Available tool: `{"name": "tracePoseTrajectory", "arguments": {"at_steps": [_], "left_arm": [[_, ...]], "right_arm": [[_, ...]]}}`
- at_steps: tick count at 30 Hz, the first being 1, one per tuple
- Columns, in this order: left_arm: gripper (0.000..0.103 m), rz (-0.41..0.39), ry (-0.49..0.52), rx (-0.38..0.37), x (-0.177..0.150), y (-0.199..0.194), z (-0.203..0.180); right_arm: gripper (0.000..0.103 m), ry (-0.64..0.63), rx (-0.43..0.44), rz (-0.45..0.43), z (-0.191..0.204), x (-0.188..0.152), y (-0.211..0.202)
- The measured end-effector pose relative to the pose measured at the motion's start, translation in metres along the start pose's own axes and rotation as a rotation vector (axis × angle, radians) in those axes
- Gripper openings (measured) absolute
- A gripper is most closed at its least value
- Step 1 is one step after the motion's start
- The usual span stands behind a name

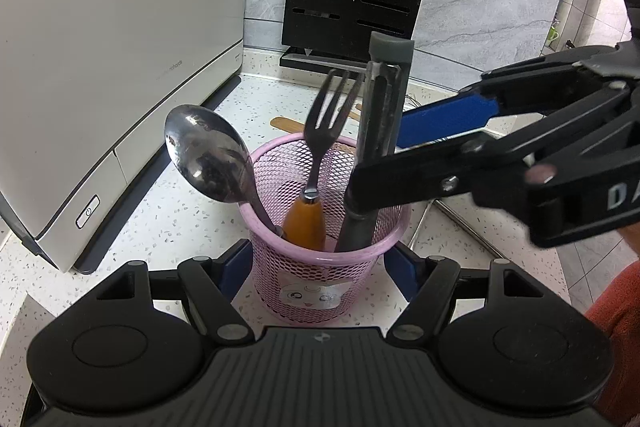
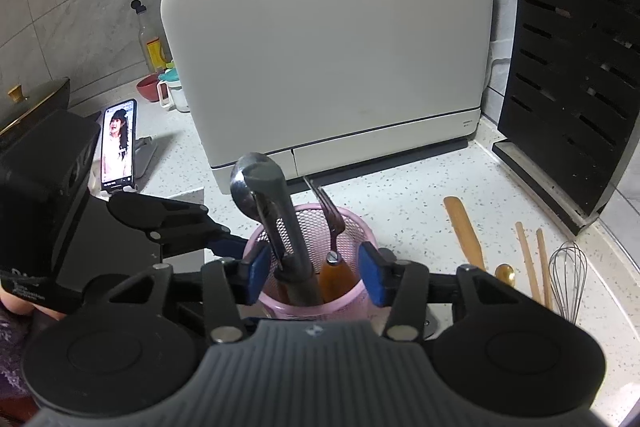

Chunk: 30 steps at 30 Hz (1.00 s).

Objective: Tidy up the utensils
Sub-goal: 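Open the right gripper and withdraw it from the peeler, then move the right gripper to the silver spoon lying on the counter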

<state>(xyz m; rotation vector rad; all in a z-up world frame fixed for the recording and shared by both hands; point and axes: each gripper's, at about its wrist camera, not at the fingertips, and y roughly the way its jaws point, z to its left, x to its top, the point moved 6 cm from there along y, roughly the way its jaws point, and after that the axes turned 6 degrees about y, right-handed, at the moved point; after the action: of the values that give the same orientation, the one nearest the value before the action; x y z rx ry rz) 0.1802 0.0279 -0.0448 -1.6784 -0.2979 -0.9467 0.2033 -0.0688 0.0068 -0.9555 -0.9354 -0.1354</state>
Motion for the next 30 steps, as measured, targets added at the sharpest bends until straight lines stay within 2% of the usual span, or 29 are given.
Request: {"name": "tracePoseTrajectory", "arguments": {"at_steps": [3, 10, 17, 22, 26, 30], "left_arm": [[0.083, 0.000, 0.000, 0.000, 0.000, 0.000, 0.000], [0.083, 0.000, -0.001, 0.000, 0.000, 0.000, 0.001], [0.083, 0.000, 0.000, -0.001, 0.000, 0.000, 0.001], [0.083, 0.001, 0.001, -0.002, 0.000, 0.000, 0.002], [0.083, 0.001, 0.000, -0.002, -0.001, 0.000, 0.002], [0.083, 0.001, 0.001, -0.002, 0.000, 0.000, 0.002]], "right_arm": [[0.055, 0.015, 0.015, -0.009, -0.004, 0.002, -0.008], [0.056, 0.087, 0.036, -0.081, -0.019, 0.011, -0.034], [0.055, 0.189, -0.014, -0.124, -0.050, 0.013, -0.045], [0.046, 0.214, -0.162, -0.061, -0.076, 0.004, -0.031], [0.036, 0.273, -0.203, 0.036, -0.099, -0.011, -0.009], [0.036, 0.287, -0.254, 0.110, -0.113, -0.024, 0.007]]}}
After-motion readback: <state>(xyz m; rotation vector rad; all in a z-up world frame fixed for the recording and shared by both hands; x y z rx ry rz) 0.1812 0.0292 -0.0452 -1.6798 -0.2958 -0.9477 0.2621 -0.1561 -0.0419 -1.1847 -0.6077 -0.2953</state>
